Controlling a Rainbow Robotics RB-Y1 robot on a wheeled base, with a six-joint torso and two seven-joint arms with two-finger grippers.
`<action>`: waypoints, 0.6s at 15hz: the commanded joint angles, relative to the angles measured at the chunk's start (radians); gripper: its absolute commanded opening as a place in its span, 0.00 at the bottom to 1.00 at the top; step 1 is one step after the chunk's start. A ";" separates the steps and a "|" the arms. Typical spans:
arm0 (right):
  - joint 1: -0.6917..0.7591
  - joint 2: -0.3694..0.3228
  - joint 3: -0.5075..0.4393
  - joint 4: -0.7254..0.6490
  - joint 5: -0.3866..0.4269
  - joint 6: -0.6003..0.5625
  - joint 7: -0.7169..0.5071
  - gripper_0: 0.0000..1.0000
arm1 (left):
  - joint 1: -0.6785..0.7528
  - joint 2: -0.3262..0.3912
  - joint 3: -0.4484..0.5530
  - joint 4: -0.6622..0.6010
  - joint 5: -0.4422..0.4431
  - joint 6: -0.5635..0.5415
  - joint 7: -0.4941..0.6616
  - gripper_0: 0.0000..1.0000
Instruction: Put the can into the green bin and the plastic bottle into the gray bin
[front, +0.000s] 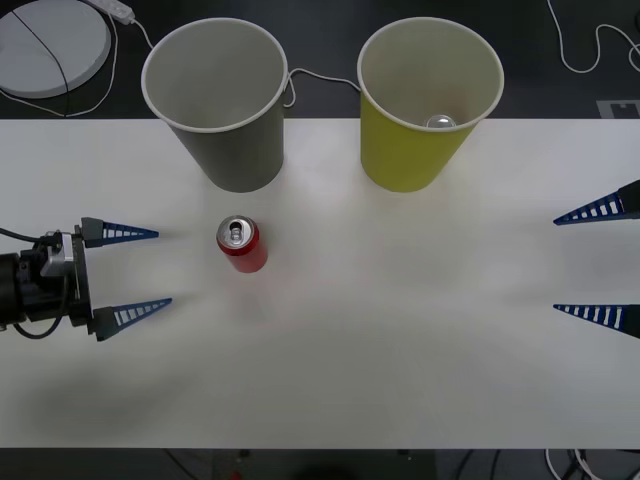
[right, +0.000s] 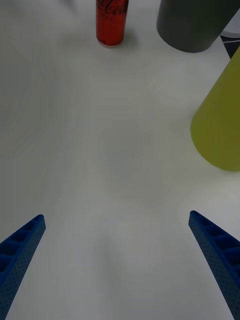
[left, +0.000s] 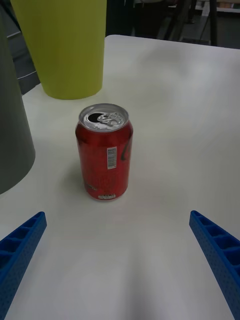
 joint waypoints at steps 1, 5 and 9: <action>0.000 0.000 0.000 0.000 0.000 0.000 0.000 1.00 | -0.025 -0.057 0.000 0.083 -0.001 -0.012 -0.086 1.00; 0.000 0.000 0.000 0.000 0.000 0.000 0.000 1.00 | -0.080 -0.132 -0.003 0.202 -0.002 -0.046 -0.122 1.00; 0.000 0.000 0.000 0.000 0.000 0.000 0.000 1.00 | -0.144 -0.196 -0.032 0.307 0.007 -0.048 -0.155 1.00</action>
